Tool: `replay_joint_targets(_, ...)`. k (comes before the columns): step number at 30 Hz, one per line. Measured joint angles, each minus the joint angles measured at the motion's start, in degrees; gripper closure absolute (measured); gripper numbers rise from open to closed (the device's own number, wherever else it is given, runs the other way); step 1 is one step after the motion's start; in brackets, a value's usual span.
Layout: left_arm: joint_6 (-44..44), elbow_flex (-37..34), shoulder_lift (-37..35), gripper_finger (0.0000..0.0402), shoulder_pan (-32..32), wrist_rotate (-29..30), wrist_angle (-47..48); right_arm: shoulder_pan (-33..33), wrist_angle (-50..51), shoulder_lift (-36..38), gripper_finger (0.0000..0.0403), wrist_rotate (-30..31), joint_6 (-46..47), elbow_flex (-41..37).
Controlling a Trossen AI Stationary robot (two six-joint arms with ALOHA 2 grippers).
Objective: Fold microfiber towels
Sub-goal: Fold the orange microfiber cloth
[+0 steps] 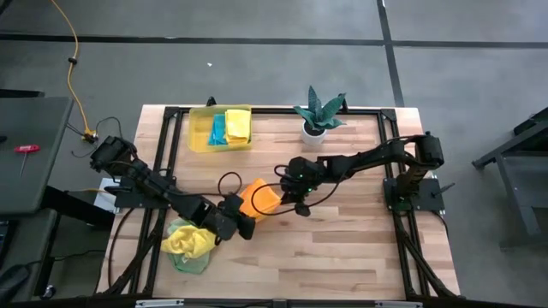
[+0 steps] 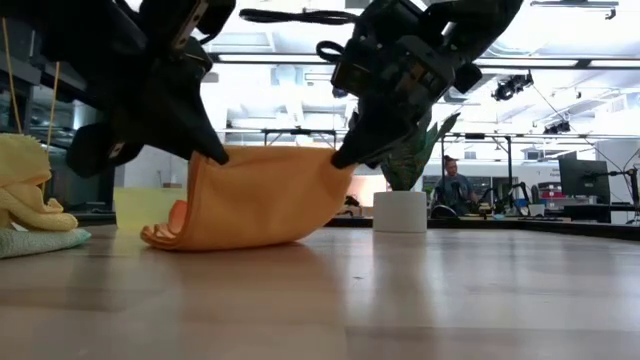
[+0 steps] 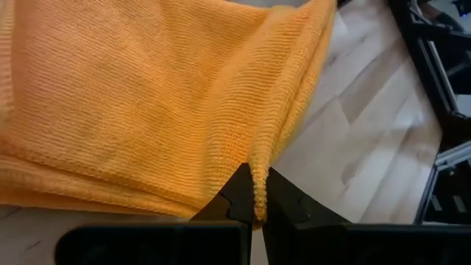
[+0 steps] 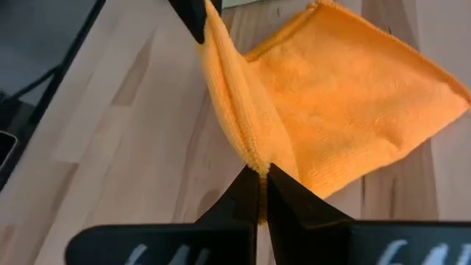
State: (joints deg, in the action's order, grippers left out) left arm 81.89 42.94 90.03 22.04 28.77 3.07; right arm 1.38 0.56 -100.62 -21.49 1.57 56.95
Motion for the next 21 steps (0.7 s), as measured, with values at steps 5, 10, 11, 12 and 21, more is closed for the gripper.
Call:
replay_joint_targets(5, -2.4, 0.0, 0.1, 0.0401, -0.8, -0.7, 0.0, 1.2, 2.9, 0.7, 0.0403, -0.1, 3.2, 0.0)
replay_joint_targets(10, -9.3, 0.0, 0.1, 0.0401, -4.2, -3.2, -0.5, 1.7, 9.1, 2.3, 0.0403, -1.7, 6.9, 0.0)
replay_joint_targets(11, -11.6, 0.0, 0.1, 0.0401, -5.3, -4.4, -0.7, 1.6, 10.4, 2.7, 0.0403, -1.6, 7.4, 0.0)
replay_joint_targets(12, -14.1, 0.1, 0.1, 0.0401, -6.3, -5.8, -0.8, 1.3, 11.3, 3.1, 0.0403, -1.6, 8.1, 0.1)
replay_joint_targets(21, -42.4, 0.1, 0.1, 0.0401, -19.2, -21.4, -3.2, -2.8, 13.7, 7.3, 0.0403, 7.9, 23.1, -2.6)
